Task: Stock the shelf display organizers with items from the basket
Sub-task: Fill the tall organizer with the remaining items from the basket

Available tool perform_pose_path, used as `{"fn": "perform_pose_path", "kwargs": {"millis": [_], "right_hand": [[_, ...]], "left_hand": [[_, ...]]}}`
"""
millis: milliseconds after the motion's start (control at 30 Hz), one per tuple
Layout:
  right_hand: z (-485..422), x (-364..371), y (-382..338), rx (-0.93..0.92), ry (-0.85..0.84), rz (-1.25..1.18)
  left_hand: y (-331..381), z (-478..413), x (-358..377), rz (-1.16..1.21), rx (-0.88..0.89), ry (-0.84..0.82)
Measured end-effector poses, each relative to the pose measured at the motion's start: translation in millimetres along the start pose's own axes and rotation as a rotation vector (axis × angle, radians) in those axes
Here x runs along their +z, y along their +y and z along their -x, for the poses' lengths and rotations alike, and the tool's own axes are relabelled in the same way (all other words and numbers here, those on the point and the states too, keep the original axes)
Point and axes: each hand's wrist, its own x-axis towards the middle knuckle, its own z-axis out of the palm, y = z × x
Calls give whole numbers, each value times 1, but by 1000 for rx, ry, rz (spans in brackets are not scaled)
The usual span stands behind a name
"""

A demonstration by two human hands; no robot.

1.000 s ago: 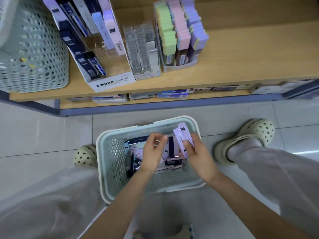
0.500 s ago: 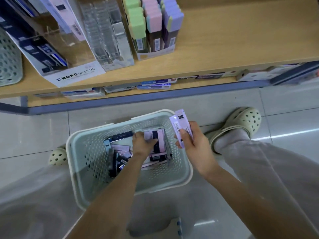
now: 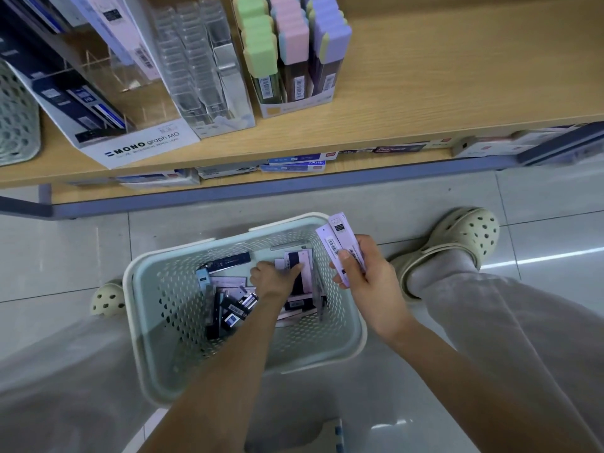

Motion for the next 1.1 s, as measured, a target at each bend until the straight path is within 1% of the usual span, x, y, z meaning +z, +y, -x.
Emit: {"fn": "perform_pose_path", "kwargs": {"millis": [67, 200, 367, 533, 667, 733, 933, 967, 1033, 1067, 1100], "right_hand": [[0, 0, 0, -4, -2, 9], [1, -2, -3, -7, -8, 13], [1, -5, -7, -16, -24, 28], [2, -5, -5, -20, -24, 33], [3, -6, -4, -25, -29, 37], [4, -7, -4, -37, -27, 38], [12, -9, -14, -60, -27, 40], [15, -10, -17, -69, -30, 35], [21, -10, -22, -82, -38, 24], [26, -10, -26, -82, -43, 5], [31, -9, -30, -80, -47, -20]], "left_hand": [[-1, 1, 3, 61, 51, -23], [-7, -1, 7, 132, 94, 36], [-10, 0, 1, 93, 85, -48], [-15, 5, 5, 89, 94, -52], [-13, 11, 5, 144, 52, -86], [-9, 19, 2, 178, 75, -134], [24, 70, -30, 525, 282, -200], [31, 85, -38, 610, 305, -258], [40, 111, -50, 787, 349, -439], [42, 121, -55, 833, 380, -496], [44, 130, -58, 843, 412, -514]]}}
